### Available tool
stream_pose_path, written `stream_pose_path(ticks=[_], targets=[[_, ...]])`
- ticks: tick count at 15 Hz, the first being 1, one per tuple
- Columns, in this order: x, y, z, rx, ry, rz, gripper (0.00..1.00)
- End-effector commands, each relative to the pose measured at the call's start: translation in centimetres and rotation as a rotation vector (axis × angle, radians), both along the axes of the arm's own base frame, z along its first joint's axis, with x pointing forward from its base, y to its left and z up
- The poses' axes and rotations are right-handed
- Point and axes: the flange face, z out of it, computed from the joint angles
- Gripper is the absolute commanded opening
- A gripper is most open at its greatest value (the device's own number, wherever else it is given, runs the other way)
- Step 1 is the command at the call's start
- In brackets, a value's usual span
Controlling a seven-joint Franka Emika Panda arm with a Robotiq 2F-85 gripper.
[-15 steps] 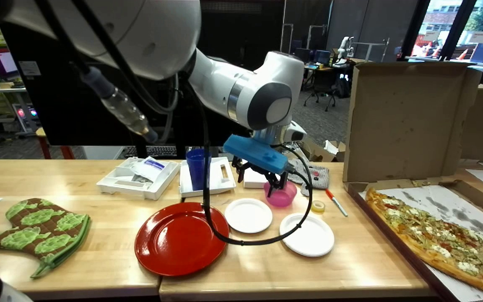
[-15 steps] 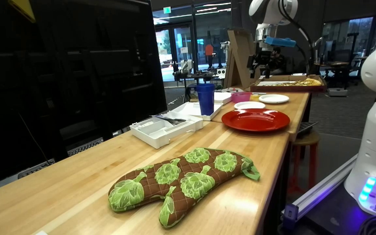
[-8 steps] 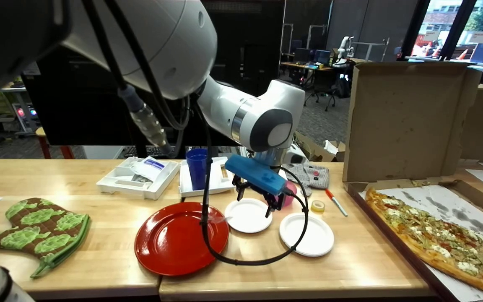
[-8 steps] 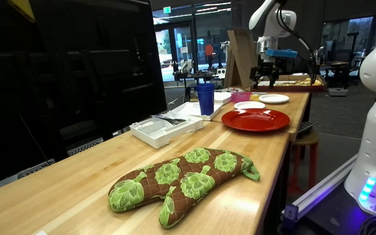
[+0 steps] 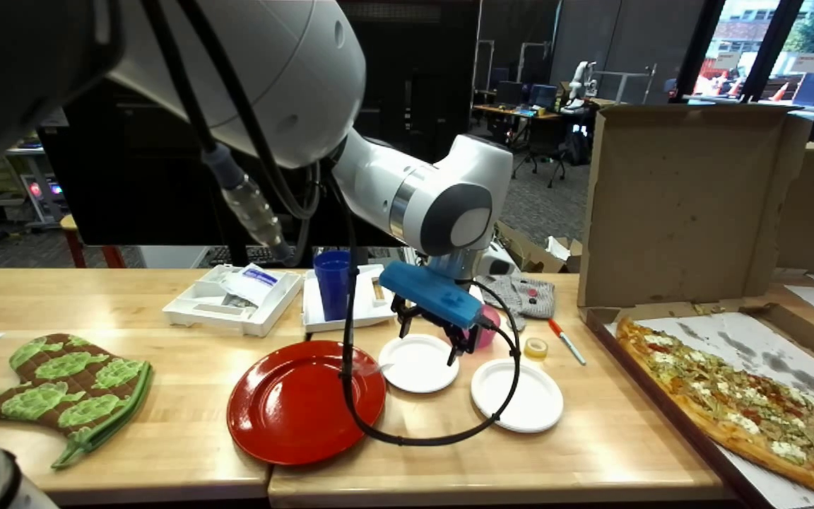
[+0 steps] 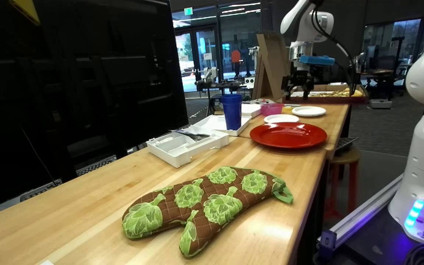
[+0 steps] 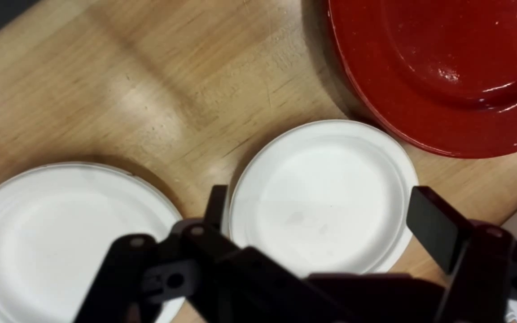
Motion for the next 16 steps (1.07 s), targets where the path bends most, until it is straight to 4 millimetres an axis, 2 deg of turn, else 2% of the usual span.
stream_pose_path(ticks=[1,7,12,16], targets=[[0.4,-0.5,0.1,0.023,-0.003,0.006,1.0],[0.9,-2.5,-2.6,0.139,-0.098,-0.084,1.0],[1.1,-4.2,-4.7,0.098,-0.125,-0.154,1.0],[0.9,-4.9,-6.2,0.15,-0.103,-0.178,1.0]])
